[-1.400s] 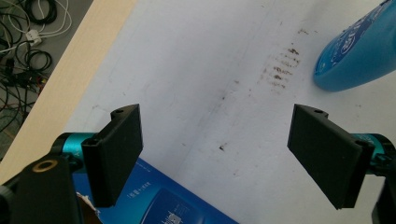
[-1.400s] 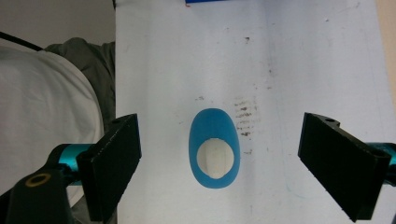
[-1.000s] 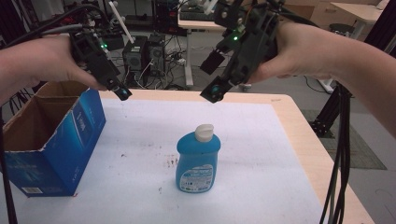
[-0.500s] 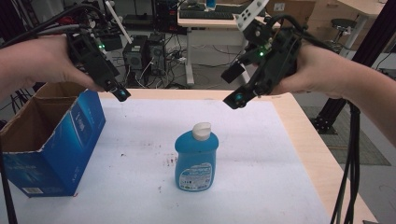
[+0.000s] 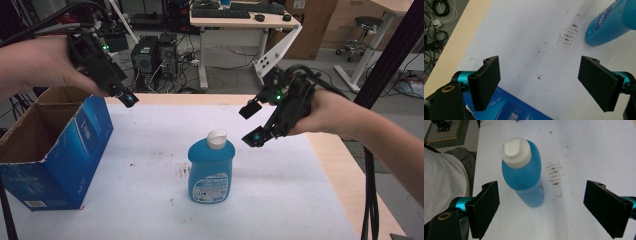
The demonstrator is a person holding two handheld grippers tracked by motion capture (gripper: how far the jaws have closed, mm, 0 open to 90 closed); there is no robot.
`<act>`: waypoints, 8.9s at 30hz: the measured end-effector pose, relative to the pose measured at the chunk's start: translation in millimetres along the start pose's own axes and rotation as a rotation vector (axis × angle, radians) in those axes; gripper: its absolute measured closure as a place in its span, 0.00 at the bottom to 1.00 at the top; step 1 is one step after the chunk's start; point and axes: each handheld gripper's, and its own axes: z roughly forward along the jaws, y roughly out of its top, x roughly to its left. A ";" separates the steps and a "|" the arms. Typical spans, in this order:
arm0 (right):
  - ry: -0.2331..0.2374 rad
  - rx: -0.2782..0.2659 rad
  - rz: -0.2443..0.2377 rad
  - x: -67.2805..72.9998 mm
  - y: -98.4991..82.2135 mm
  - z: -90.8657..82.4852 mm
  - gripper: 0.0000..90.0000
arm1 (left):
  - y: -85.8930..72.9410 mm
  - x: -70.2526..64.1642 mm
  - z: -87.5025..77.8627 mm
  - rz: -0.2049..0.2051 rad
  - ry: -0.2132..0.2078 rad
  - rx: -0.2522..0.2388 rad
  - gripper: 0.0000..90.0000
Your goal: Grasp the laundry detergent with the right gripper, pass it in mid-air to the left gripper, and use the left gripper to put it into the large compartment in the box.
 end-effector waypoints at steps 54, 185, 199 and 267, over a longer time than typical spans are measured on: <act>0.003 -0.028 -0.084 10.1 -27.4 92.5 0.36 | 0.8 -3.5 -0.4 0.014 -0.007 -0.002 0.20; -0.005 -0.026 -0.149 12.2 86.4 48.0 0.52 | 79.8 -66.9 -0.4 0.332 -0.251 0.012 0.31; -0.007 -0.026 -0.142 12.0 86.4 48.5 0.52 | 79.7 -67.2 0.5 0.335 -0.237 0.011 0.34; -0.073 0.167 0.018 -22.0 25.2 25.0 0.13 | -34.1 -13.2 -129.5 -0.100 -0.007 -0.145 0.42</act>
